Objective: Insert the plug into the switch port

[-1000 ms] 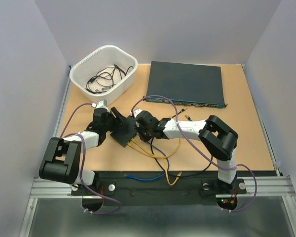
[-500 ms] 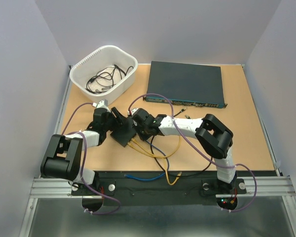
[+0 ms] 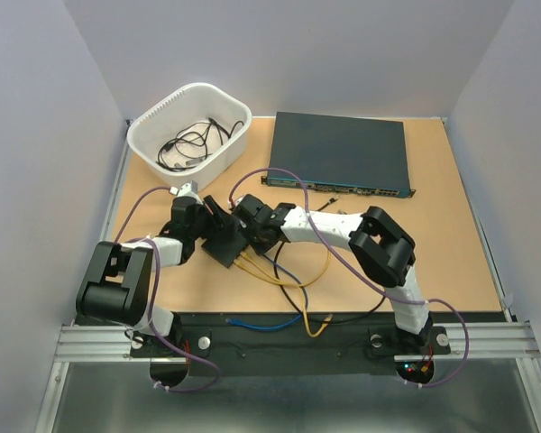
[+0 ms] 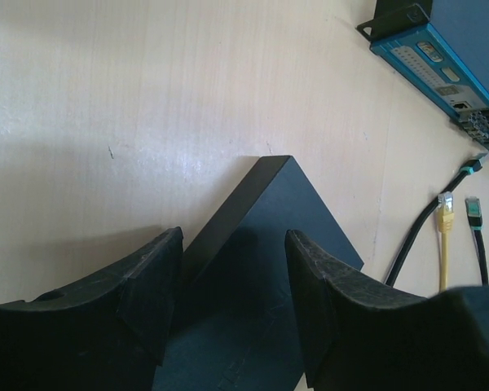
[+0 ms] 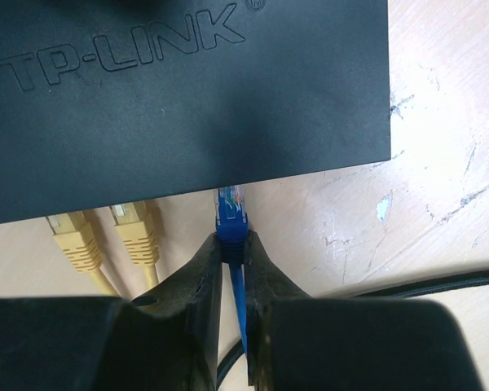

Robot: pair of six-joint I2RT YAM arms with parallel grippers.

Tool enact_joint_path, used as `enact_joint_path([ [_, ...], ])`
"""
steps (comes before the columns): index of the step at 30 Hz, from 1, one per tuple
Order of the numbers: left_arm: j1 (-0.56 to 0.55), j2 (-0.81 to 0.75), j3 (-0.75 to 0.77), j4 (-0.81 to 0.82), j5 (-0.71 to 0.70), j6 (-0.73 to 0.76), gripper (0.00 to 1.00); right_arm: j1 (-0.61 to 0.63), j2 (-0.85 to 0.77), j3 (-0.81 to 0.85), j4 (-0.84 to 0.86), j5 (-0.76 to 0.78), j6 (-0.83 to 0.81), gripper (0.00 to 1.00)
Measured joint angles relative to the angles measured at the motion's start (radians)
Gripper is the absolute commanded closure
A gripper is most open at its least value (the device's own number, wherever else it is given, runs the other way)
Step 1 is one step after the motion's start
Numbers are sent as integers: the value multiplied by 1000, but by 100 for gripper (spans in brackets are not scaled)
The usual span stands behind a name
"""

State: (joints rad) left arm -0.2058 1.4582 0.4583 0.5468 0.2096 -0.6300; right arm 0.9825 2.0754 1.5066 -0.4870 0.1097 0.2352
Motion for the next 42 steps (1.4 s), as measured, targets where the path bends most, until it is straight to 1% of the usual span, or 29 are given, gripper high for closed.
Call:
enact_joint_path([
  [9,5,41,9,27,14,6,39,6,40,77,-82,32,-18,99],
  [21,3,82,16,82,54,28,41,27,35,62,-45,118,-85,100],
  [33,-19,98,21,99,80,55,43,27,-76,-161,203,126,-157,100],
  [42,-74,76,14,77,110,58,43,27,-180,-333,309,64,-171,100],
])
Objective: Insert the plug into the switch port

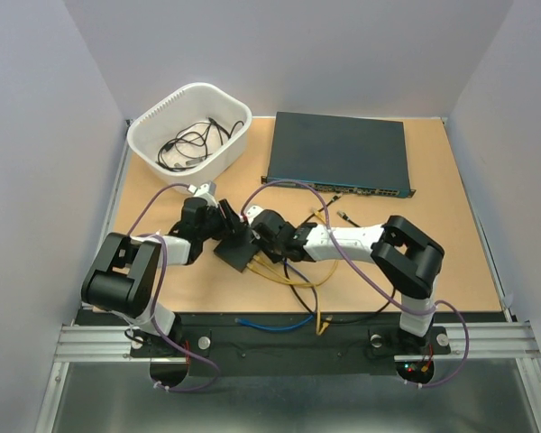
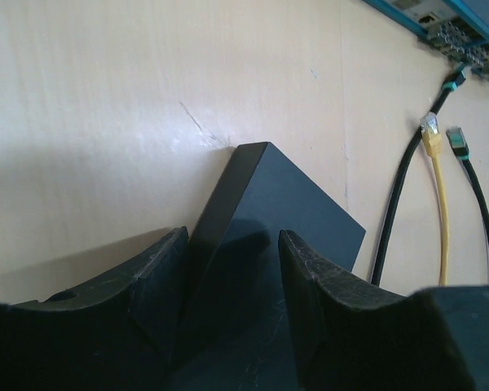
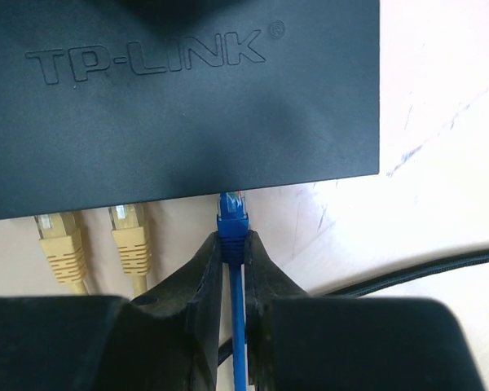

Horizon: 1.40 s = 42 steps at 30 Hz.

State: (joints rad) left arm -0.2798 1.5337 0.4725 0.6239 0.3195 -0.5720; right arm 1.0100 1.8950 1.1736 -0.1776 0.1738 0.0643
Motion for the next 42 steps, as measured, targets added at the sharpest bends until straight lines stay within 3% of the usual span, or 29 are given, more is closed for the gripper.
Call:
enact_joint_path([
  [15,-137,-79,-76,-5,-61,21,47,42,-125,-160,22,-21,-20,99],
  [42,-197,-37,-78,103,-182,128,49,41,-86,-141,89,13,-131,100],
])
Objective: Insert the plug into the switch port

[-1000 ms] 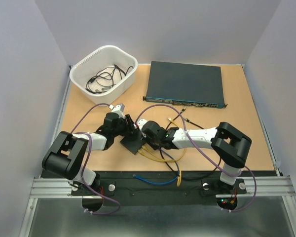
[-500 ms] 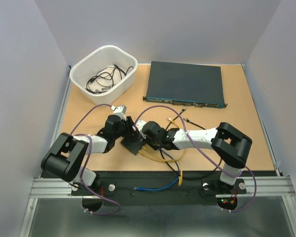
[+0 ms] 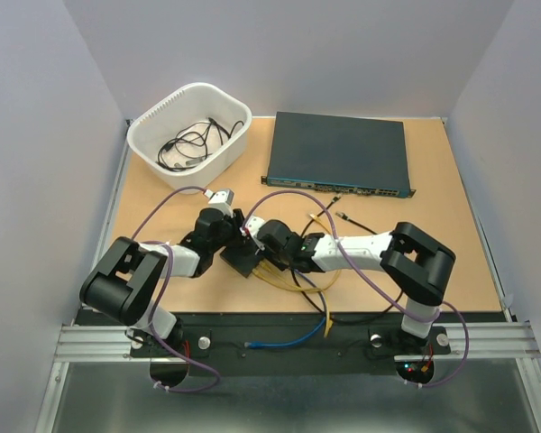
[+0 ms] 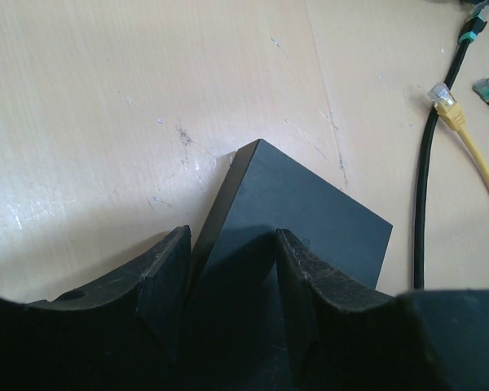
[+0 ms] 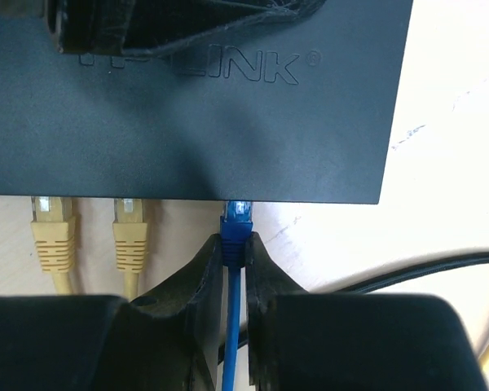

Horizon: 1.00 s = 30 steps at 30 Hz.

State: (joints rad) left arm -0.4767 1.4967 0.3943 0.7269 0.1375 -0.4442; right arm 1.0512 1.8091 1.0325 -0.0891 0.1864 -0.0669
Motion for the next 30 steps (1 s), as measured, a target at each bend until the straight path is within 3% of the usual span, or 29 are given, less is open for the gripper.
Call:
enact_joint_path([
  [13,-10,20,164,-191,-130,49,49,-10,80,85,17,104,85,100],
  [20,16,53,211,-222,-125,59,49,-12,101,106,29,112,118,99],
  [26,56,71,207,-222,-129,51,43,-10,142,161,31,102,121,92],
  [30,85,76,204,-212,-117,45,34,-9,162,184,47,88,124,77],
])
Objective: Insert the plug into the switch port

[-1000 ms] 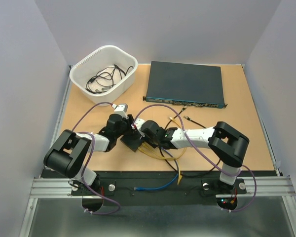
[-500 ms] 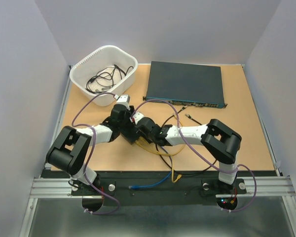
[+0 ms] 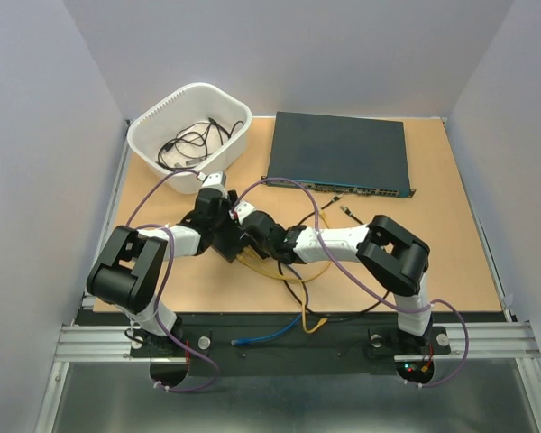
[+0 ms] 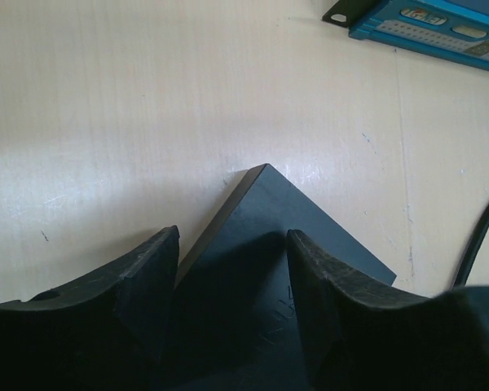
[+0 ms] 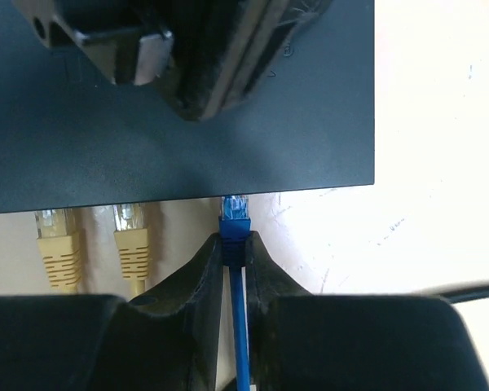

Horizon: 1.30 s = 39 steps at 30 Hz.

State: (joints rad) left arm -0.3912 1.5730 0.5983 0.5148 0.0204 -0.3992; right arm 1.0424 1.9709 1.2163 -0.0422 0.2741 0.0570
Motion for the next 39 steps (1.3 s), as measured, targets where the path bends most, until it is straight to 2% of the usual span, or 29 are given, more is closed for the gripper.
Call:
enact_joint_path([
  [6,5,0,-2,8,60,-12,29,5,19,9,57,-11,26,53],
  [18,13,-9,-1,-15,186,-68,28,20,-76,-93,66,51,89,43],
  [29,7,-60,2,-125,230,-115,28,7,-271,-136,63,312,188,34],
  [33,7,-80,2,-138,230,-117,29,-78,-313,-169,23,336,251,35],
  [39,6,-117,-6,-137,231,-122,29,-360,-318,-172,-22,289,344,37],
])
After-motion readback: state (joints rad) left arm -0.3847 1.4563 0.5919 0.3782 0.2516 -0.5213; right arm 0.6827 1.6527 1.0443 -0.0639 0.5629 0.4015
